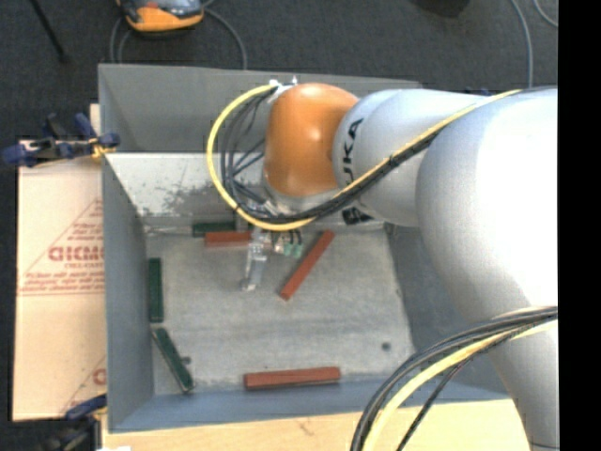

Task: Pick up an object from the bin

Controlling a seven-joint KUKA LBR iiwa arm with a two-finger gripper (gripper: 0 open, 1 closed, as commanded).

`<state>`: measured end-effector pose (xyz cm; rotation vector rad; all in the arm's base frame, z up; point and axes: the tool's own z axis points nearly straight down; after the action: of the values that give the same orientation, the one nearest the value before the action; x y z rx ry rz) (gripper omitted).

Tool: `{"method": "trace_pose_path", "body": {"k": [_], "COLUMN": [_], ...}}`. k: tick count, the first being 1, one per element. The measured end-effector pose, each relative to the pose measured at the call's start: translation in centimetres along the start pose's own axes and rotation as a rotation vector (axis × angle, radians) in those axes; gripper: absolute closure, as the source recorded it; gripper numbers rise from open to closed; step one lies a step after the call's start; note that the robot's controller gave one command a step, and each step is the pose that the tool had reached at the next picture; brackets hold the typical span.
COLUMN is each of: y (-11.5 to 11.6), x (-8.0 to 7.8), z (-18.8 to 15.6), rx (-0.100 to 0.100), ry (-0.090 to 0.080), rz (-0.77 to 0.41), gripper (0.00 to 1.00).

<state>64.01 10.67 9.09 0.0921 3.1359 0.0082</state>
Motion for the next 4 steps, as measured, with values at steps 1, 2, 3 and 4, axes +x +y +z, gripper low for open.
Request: {"method": "trace_pose_path", "body": {"k": [1, 2, 3, 4], "y": [-5.7, -5.7, -9.6, -11.2], "x": [-1.3, -1.3, -1.2, -0.3], "z": [0.9, 0.9, -1.7, -3.7], "rx": [0.004, 0.004, 0.004, 0.011], "ry": [-0.001, -0.001, 0.004, -0.001], "rz": [0.123, 0.124, 0.073, 0.092], "gripper": [1.0, 1.0, 1.0, 1.0]}}
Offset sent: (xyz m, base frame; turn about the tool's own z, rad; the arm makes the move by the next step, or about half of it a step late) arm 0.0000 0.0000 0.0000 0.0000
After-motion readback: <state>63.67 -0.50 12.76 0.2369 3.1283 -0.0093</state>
